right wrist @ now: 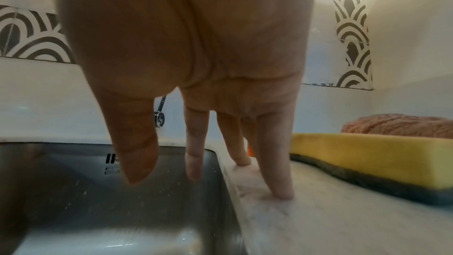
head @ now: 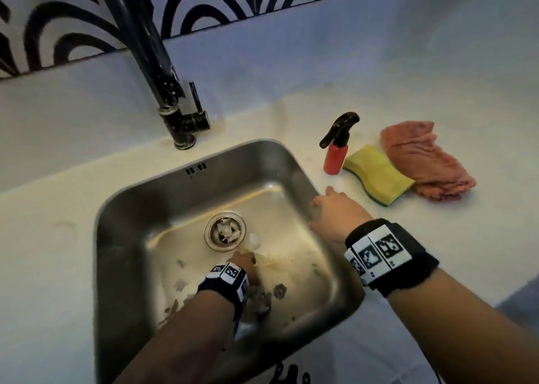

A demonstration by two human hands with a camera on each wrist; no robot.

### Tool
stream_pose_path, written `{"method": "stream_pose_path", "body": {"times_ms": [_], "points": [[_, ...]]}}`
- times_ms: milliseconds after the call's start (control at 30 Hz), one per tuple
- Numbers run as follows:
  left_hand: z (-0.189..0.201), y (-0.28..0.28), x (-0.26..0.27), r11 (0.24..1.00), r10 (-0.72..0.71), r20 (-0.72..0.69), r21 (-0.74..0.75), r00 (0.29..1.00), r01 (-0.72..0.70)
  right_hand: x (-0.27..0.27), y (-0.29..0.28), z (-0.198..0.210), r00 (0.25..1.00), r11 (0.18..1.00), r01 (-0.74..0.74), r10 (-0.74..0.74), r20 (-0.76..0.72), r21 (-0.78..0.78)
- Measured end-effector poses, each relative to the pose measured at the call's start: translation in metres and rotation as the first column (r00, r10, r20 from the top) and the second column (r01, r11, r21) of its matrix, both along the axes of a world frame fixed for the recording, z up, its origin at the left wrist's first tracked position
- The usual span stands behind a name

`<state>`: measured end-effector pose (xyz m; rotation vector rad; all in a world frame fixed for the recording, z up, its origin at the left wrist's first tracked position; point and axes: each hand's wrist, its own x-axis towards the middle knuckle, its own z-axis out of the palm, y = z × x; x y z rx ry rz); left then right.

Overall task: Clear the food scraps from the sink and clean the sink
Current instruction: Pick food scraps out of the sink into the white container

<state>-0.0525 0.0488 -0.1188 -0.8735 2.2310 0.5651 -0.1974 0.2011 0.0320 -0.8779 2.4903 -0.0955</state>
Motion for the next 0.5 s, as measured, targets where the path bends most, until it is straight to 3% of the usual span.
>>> {"method": "stream_pose_path", "body": {"times_ms": [133, 333, 500], "points": [[-0.041, 0.002, 0.004, 1.0, -0.02, 0.039, -0.01, 0.999, 0.02, -0.004, 0.0, 0.003, 0.999, 1.0, 0.026, -0.026, 0.019, -0.01], [-0.054, 0.004, 0.003, 0.995, -0.091, -0.01, 0.04, 0.996, 0.091, -0.006, 0.002, 0.006, 0.999, 0.998, 0.051, -0.051, -0.002, -0.042], [-0.018, 0.007, -0.008, 1.0, 0.025, -0.159, 0.014, 0.987, -0.023, -0.005, 0.005, 0.009, 0.998, 0.996, 0.062, -0.062, 0.0, -0.066]]}}
